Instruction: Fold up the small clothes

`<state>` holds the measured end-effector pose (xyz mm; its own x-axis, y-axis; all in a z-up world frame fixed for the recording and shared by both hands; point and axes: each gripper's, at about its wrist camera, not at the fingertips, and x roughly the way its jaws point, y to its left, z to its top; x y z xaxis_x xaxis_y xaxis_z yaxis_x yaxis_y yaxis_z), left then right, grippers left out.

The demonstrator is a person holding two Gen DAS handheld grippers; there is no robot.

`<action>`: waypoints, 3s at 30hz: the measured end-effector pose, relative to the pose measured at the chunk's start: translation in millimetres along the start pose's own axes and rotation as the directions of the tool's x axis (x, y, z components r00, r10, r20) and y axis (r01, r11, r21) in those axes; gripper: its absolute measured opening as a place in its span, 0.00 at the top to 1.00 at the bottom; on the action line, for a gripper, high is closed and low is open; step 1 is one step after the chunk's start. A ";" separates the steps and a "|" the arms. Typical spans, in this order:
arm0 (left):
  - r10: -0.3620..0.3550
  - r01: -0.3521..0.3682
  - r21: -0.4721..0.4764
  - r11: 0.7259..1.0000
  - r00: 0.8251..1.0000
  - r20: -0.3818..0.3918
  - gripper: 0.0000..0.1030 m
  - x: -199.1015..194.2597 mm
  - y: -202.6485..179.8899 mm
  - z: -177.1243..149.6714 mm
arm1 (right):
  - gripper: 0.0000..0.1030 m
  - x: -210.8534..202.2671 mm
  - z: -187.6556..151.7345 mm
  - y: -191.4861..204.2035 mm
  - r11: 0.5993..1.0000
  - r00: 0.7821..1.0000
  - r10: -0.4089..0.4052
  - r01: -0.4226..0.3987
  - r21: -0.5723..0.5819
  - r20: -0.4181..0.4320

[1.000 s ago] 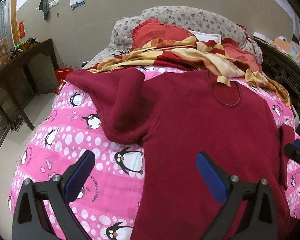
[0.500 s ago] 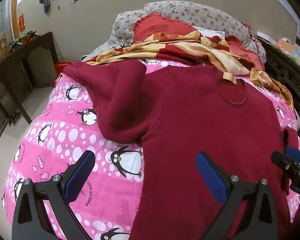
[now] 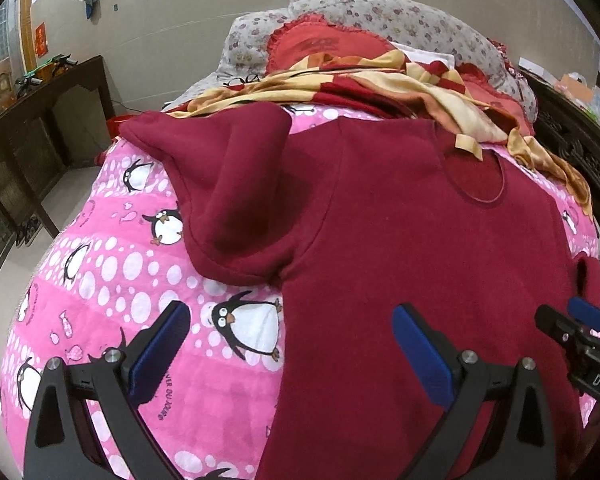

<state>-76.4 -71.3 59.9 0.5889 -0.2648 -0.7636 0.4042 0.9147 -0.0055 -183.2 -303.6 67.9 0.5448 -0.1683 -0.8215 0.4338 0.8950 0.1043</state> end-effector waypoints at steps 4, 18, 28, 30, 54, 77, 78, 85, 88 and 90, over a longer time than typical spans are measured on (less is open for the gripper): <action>-0.003 0.003 -0.004 1.000 1.000 -0.008 0.00 4.0 0.4 1.2 | 0.05 5.5 -0.5 -0.3 1.000 1.000 0.002 -0.002 0.007 -0.010; 0.001 -0.001 -0.022 1.000 1.000 -0.014 0.00 14.7 4.5 4.4 | 0.05 17.8 2.8 17.4 1.000 1.000 0.006 -0.006 -0.028 -0.017; 0.005 -0.006 -0.043 0.999 1.000 -0.026 0.00 20.5 13.6 7.5 | 0.05 26.4 1.5 25.4 0.999 0.999 0.023 -0.024 -0.039 -0.037; 0.001 -0.003 -0.046 0.999 1.000 -0.031 0.00 22.1 15.1 8.2 | 0.05 27.3 2.3 27.2 0.999 0.999 0.023 -0.024 -0.046 -0.037; 0.014 -0.017 -0.080 0.997 0.999 -0.040 0.00 34.1 37.5 15.6 | 0.05 38.0 9.9 41.9 0.997 0.999 0.026 -0.029 -0.072 -0.040; -0.002 -0.002 -0.489 0.872 1.000 -0.009 0.19 107.7 214.1 123.8 | 0.05 50.8 8.2 52.0 0.995 0.996 0.039 -0.047 -0.090 -0.081; -0.011 0.006 -0.519 0.855 1.000 -0.008 0.20 114.3 222.1 127.9 | 0.05 51.5 8.4 52.3 0.995 0.996 0.038 -0.046 -0.094 -0.084; -0.077 0.075 -0.638 0.766 0.997 0.024 0.23 148.6 250.2 153.4 | 0.05 53.7 6.6 53.2 0.994 0.995 0.033 -0.043 -0.102 -0.096; -0.063 0.046 -0.627 0.777 0.998 -0.004 0.29 164.2 249.2 157.5 | 0.05 53.7 3.9 52.8 0.994 0.995 0.025 -0.035 -0.107 -0.098; -0.063 0.045 -0.623 0.781 0.998 -0.006 0.32 171.2 249.4 159.1 | 0.05 54.2 3.0 51.6 0.994 0.995 0.022 -0.033 -0.107 -0.101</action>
<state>236.5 62.8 30.5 0.5577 -0.3199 -0.7659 -0.0938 0.8925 -0.4412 -129.0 -267.8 30.4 0.4790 -0.1060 -0.8714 0.3363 0.9391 0.0706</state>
